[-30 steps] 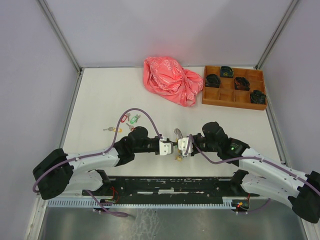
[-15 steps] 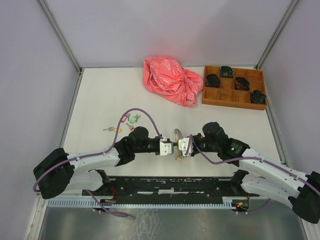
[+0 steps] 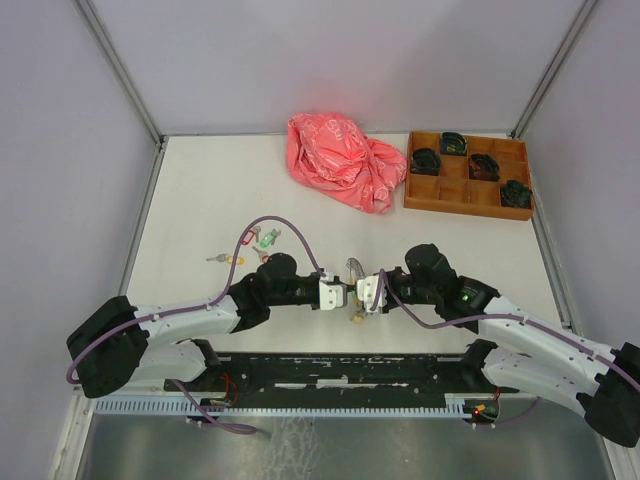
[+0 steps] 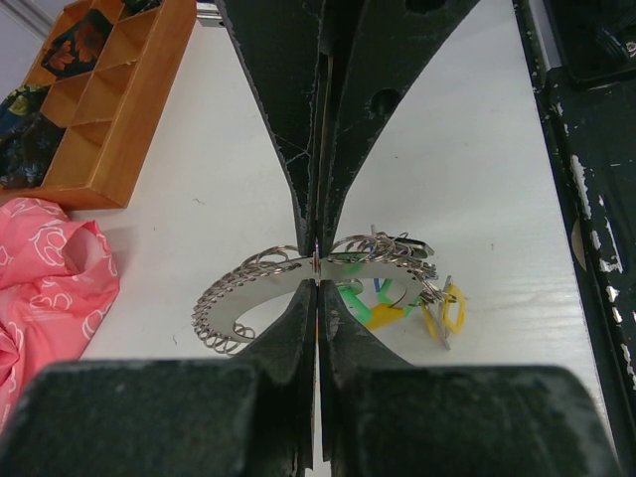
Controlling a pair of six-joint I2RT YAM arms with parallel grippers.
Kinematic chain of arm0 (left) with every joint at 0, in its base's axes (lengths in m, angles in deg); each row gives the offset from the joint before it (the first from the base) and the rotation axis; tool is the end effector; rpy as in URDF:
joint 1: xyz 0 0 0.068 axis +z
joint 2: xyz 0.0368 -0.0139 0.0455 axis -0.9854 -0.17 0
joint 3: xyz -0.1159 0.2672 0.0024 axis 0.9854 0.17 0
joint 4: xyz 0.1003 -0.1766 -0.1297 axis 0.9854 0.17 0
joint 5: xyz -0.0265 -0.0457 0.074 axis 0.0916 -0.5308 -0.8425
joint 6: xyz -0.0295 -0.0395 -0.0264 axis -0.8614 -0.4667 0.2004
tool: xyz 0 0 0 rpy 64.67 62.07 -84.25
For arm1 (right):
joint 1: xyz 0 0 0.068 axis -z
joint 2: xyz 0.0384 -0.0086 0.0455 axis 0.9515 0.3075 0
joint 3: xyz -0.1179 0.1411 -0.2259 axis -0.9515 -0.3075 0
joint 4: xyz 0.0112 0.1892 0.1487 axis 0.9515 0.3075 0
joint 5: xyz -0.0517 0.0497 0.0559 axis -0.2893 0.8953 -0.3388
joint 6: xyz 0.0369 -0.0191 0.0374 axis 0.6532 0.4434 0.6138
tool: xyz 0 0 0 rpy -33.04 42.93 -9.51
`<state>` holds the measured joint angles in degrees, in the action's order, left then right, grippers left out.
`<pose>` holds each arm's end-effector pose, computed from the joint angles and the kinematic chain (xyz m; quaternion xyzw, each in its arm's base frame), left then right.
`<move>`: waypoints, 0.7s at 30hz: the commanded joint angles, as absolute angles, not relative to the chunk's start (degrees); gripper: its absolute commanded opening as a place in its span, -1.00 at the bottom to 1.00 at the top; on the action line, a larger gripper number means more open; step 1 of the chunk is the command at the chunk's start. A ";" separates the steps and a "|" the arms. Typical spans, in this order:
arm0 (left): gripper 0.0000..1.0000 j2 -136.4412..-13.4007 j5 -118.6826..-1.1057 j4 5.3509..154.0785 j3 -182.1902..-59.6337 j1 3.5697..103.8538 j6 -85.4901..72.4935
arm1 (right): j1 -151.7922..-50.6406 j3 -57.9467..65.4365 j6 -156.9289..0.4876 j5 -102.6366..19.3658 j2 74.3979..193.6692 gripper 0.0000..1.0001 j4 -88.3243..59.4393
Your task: Put the keys on the keyring
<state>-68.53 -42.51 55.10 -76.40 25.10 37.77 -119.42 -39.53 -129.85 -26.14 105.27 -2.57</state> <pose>0.1184 -0.1989 0.2480 0.6328 0.4620 -0.2882 0.5505 0.1037 0.1349 0.2591 -0.6854 0.5261 0.1861 0.4678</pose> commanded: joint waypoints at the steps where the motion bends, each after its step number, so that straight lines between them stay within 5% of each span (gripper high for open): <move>1: -0.95 -68.73 -42.93 51.63 -76.91 24.77 35.53 | -119.29 -38.74 -129.68 -24.88 104.02 -0.99 -5.98; 21: -0.95 -69.15 -44.42 51.81 -77.45 24.47 34.74 | -119.29 -38.83 -129.18 -24.24 103.75 -0.99 -6.31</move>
<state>-69.01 -44.10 55.10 -76.40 24.95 36.37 -119.31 -39.53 -129.83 -25.94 105.01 -2.55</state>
